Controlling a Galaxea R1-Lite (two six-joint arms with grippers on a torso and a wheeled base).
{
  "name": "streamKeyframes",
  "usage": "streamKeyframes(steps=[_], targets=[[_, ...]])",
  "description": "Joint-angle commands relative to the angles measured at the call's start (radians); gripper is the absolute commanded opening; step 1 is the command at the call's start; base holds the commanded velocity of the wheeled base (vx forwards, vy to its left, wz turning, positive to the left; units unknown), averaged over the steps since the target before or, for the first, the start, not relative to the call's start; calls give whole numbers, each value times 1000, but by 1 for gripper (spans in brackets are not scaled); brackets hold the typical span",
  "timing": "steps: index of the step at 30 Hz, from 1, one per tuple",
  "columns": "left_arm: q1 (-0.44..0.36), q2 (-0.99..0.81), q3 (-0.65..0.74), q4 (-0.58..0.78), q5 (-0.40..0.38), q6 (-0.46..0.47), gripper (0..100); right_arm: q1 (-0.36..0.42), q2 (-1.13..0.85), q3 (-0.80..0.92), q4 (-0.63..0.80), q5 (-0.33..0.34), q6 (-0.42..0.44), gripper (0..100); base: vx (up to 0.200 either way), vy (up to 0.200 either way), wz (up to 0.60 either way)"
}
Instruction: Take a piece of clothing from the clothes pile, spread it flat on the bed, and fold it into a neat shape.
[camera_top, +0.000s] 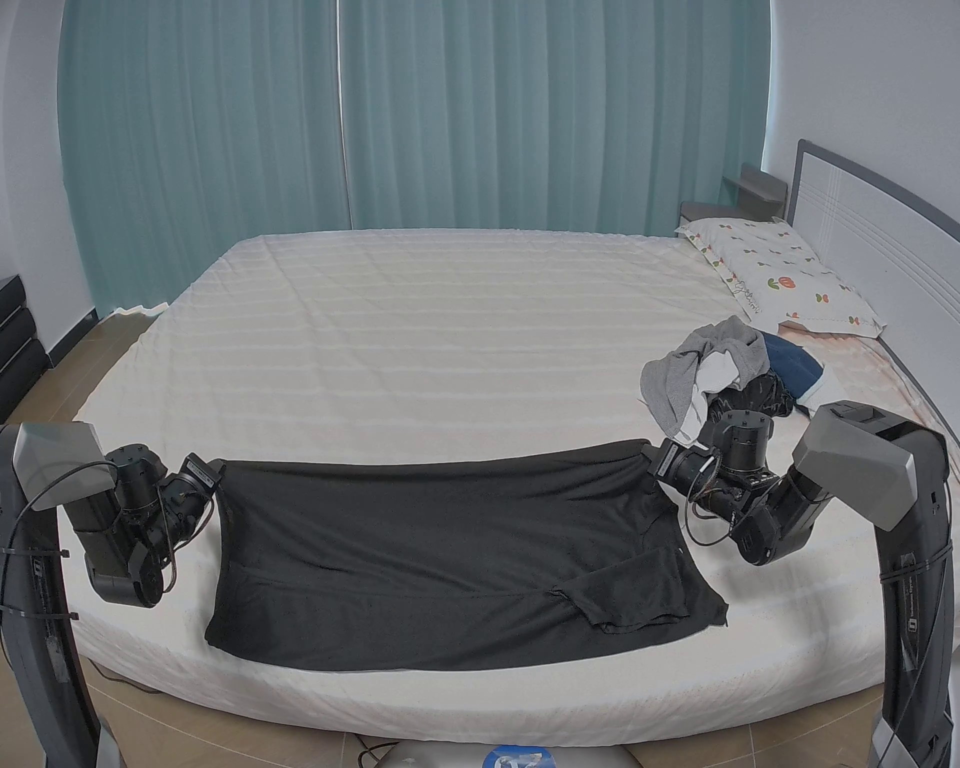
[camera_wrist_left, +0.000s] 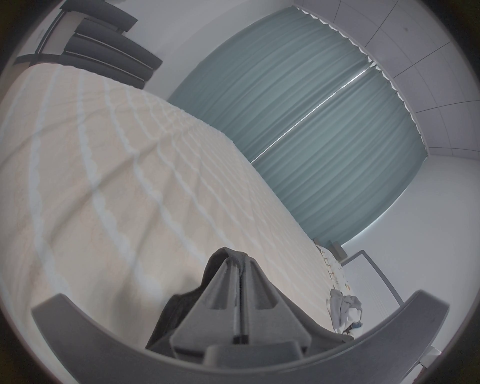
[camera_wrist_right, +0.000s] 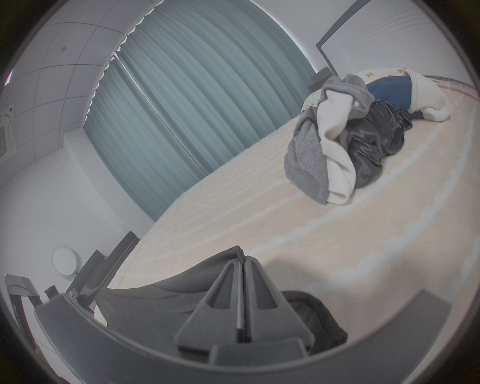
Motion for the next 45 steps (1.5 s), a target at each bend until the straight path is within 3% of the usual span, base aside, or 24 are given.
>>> streamKeyframes(steps=[1, 8, 11, 17, 23, 24, 25, 32, 35, 40, 42, 45], targets=[[19, -59, 87, -17, -68, 23, 0, -33, -57, 84, 2, 32, -19, 0, 0, 0, 0], [57, -71, 234, -103, -166, 187, 0, -57, -117, 234, -11, 128, -42, 0, 0, 0, 0], [76, -66, 324, -103, -195, 290, 0, -66, -134, 326, -14, 153, -125, 0, 0, 0, 0], [93, -16, 427, -103, -219, 481, 0, -56, -121, 438, -41, 150, -179, 0, 0, 0, 0], [93, 26, 461, -103, -212, 507, 0, -59, -105, 495, -63, 153, -168, 0, 0, 0, 0], [97, 24, 464, -103, -212, 492, 100, -63, -109, 498, -74, 159, -143, 0, 0, 0, 0], [99, 24, 464, -103, -212, 492, 100, -63, -109, 499, -75, 159, -140, 100, 0, 0, 0], [142, -49, 521, -103, -223, 471, 100, -69, -180, 545, -189, 207, 15, 100, 0, 0, 0], [174, -126, 522, -103, -232, 405, 100, -100, -244, 544, -202, 210, 52, 100, 0, 0, 0], [160, -235, 443, -103, -218, 136, 100, -92, -246, 504, -201, 214, 76, 100, 0, 0, 0], [123, -246, 392, -85, -203, 69, 100, -79, -223, 453, -196, 214, 147, 100, 0, 0, 0], [74, -243, 312, 31, -141, 56, 100, -65, -178, 378, -162, 214, 260, 100, 0, 0, 0]])
